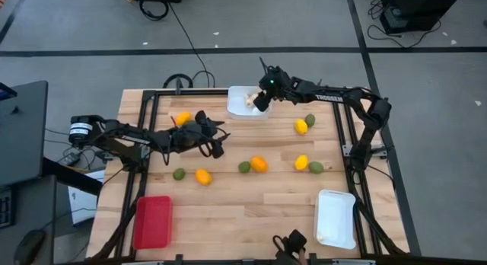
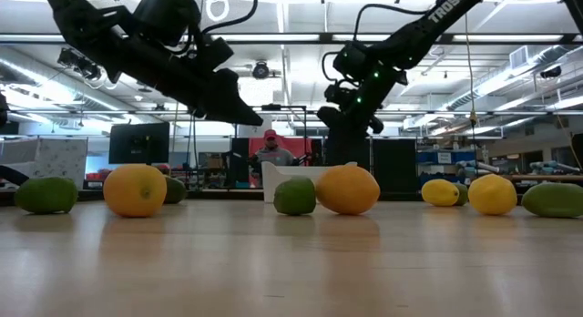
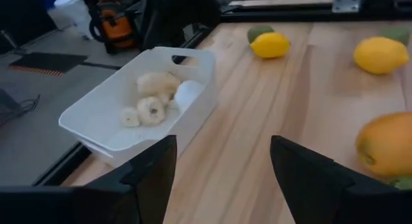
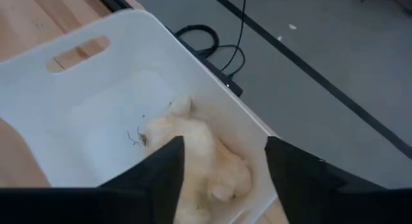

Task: Sort produce into baskets
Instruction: Put the lemon into the red bin

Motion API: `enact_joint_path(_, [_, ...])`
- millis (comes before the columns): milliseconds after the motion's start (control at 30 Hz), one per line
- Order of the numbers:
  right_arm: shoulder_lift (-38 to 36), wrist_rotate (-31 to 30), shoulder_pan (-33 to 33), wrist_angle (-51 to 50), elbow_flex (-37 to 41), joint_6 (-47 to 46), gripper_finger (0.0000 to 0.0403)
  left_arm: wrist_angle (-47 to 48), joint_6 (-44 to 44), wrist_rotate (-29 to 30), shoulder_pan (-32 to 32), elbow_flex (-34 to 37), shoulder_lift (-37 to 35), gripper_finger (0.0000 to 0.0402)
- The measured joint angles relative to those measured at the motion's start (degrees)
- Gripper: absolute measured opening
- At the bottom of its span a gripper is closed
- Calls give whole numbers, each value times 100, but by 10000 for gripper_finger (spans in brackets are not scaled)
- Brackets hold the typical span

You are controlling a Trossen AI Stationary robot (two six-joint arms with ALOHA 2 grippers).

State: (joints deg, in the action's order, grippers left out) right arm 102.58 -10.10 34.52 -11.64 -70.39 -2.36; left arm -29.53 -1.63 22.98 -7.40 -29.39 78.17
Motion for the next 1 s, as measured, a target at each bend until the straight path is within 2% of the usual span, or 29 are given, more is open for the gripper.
enact_joint_path(133, [-105, 131, -161, -141, -2, -6, 265, -11, 239, -35, -13, 0, 0, 250])
enact_joint_path(233, [-186, 135, -337, -352, -2, -32, 274, 66, 409, -57, 25, 0, 0, 250])
enact_joint_path(533, [-553, 61, -1108, -1261, -2, -265, 268, 25, 485, -79, 313, -2, 4, 250])
enact_joint_path(767, [-1065, -329, -1719, -2276, -2, -538, 267, -221, 481, -76, 453, -2, 10, 250])
enact_joint_path(933, [-1206, -279, -1923, -2846, -2, -670, 267, -261, 486, -74, 453, -2, 64, 250])
enact_joint_path(1000, [-1174, -68, -1951, -2951, -2, -724, 267, -330, 485, -74, 452, -2, 128, 250])
